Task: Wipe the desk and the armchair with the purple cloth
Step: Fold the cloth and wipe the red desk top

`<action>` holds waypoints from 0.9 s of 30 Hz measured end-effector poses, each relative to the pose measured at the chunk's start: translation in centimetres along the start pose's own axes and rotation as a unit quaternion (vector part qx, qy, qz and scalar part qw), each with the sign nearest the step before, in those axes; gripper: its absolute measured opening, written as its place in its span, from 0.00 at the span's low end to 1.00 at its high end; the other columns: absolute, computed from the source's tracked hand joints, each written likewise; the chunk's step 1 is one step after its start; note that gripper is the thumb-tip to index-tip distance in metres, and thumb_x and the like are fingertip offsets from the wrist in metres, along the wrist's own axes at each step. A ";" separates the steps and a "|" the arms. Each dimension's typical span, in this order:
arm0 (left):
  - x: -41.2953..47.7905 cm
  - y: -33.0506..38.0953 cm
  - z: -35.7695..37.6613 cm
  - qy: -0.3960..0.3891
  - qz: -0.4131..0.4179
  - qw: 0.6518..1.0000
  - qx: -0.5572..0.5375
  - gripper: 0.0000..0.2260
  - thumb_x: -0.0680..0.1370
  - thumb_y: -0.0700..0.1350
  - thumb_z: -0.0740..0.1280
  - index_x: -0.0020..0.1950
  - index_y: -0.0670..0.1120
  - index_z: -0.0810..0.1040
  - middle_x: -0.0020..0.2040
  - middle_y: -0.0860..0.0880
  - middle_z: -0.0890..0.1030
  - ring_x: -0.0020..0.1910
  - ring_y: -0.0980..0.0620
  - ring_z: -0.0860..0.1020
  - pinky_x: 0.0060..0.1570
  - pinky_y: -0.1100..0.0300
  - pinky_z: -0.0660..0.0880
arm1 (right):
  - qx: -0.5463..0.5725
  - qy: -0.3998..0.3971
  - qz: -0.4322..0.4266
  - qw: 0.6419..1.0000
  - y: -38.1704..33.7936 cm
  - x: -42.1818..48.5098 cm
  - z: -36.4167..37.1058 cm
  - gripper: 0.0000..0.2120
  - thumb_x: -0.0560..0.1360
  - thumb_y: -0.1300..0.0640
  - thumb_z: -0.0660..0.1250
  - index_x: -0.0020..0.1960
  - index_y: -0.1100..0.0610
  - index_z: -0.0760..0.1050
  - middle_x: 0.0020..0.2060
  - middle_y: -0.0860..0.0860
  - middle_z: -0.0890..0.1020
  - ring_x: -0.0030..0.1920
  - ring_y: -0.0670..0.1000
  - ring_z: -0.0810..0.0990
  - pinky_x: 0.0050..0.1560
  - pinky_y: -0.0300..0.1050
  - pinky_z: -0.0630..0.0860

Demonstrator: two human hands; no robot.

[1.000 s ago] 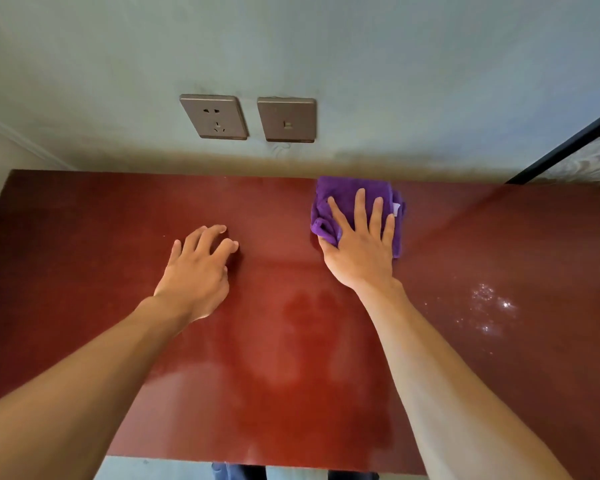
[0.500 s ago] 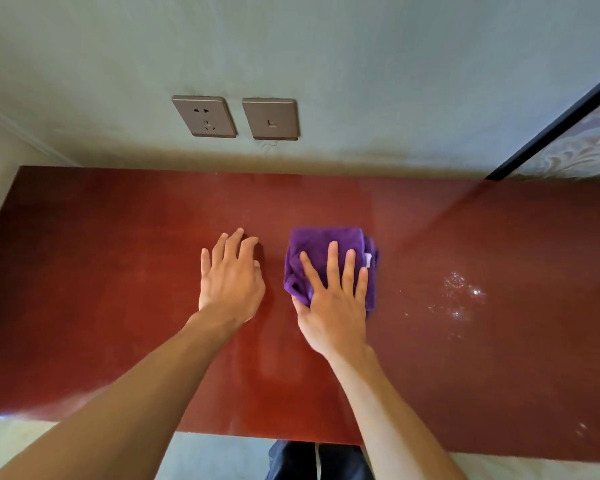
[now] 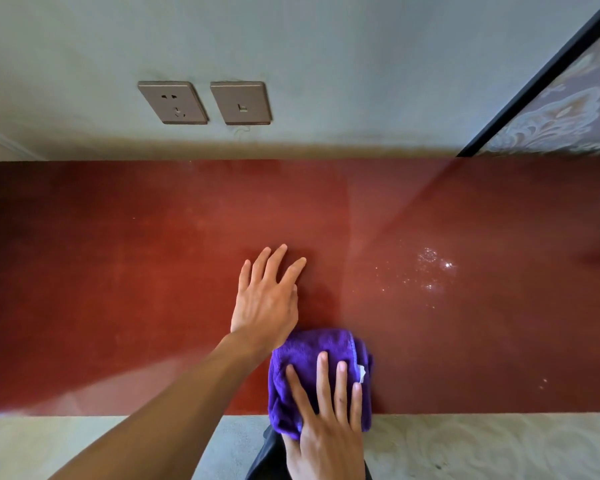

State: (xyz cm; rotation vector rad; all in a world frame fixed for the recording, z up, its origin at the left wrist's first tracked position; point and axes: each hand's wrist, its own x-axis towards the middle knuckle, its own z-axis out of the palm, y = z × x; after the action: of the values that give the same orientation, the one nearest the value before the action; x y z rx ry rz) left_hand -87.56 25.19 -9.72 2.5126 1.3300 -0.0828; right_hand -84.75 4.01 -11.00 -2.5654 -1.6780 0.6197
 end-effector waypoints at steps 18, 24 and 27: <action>5.8 3.1 1.2 0.011 0.015 0.999 0.039 0.23 0.77 0.48 0.55 0.72 0.60 0.69 0.78 0.49 0.65 0.76 0.40 0.62 0.73 0.36 0.61 | -0.002 0.083 0.092 0.992 8.3 20.9 -7.4 0.34 0.79 0.34 0.51 0.82 0.40 0.48 0.83 0.56 0.47 0.82 0.65 0.43 0.78 0.68 0.42; 6.2 3.0 0.8 0.004 0.009 0.999 0.035 0.21 0.79 0.46 0.60 0.70 0.60 0.72 0.76 0.50 0.68 0.75 0.41 0.64 0.72 0.37 0.63 | 0.002 0.064 0.071 0.995 8.4 30.7 -10.2 0.34 0.79 0.33 0.51 0.82 0.39 0.47 0.83 0.56 0.42 0.81 0.64 0.38 0.78 0.68 0.37; 6.3 3.0 0.8 0.005 0.003 0.999 0.036 0.20 0.79 0.45 0.62 0.70 0.60 0.73 0.76 0.50 0.68 0.75 0.42 0.64 0.71 0.37 0.64 | 0.006 0.061 0.059 0.996 8.5 31.6 -10.7 0.33 0.80 0.33 0.50 0.82 0.38 0.47 0.83 0.55 0.41 0.81 0.63 0.37 0.78 0.67 0.36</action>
State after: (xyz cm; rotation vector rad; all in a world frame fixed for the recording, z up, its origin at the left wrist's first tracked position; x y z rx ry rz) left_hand -81.45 28.39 -10.99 2.5796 1.3463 -0.1199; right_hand -62.79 30.46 -13.13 -2.6492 -1.4905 0.4655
